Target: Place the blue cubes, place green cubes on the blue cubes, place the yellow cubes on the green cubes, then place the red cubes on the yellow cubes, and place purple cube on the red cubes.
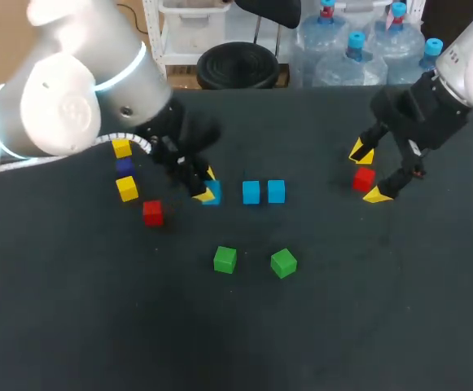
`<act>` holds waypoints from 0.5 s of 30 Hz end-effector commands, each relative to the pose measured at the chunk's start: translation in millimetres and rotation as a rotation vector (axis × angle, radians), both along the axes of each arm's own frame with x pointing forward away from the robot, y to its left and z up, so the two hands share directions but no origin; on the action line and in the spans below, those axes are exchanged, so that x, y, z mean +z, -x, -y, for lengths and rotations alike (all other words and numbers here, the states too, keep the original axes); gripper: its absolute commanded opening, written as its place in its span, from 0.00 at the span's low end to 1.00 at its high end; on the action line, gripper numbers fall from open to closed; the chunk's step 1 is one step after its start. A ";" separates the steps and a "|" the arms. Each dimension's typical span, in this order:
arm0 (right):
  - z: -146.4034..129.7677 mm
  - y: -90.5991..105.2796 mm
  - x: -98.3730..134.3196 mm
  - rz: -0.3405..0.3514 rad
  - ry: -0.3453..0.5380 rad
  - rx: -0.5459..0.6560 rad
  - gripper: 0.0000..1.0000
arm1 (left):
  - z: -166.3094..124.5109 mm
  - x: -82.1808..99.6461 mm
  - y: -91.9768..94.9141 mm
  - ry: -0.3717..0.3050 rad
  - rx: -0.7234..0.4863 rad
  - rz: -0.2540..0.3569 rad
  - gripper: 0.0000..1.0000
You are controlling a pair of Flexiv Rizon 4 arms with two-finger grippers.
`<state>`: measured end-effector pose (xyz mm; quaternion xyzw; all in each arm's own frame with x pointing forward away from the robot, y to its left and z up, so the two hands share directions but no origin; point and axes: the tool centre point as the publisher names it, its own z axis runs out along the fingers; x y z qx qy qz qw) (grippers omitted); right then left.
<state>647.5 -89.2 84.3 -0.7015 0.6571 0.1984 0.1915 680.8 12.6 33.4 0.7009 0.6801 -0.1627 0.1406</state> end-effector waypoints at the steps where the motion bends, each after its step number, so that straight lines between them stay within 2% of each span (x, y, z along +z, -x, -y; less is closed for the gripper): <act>1: -0.3 -0.8 -0.6 -0.001 -0.002 0.001 1.00 | 11.1 -4.8 -13.0 -0.011 0.033 -0.028 0.00; 6: -0.3 -0.8 -0.6 -0.001 -0.002 0.001 1.00 | 17.7 -9.9 -13.2 -0.009 0.055 -0.036 0.00; 15: -0.3 -0.8 -0.6 -0.001 -0.002 0.001 1.00 | 24.1 -20.9 -17.9 -0.009 0.016 -0.040 0.00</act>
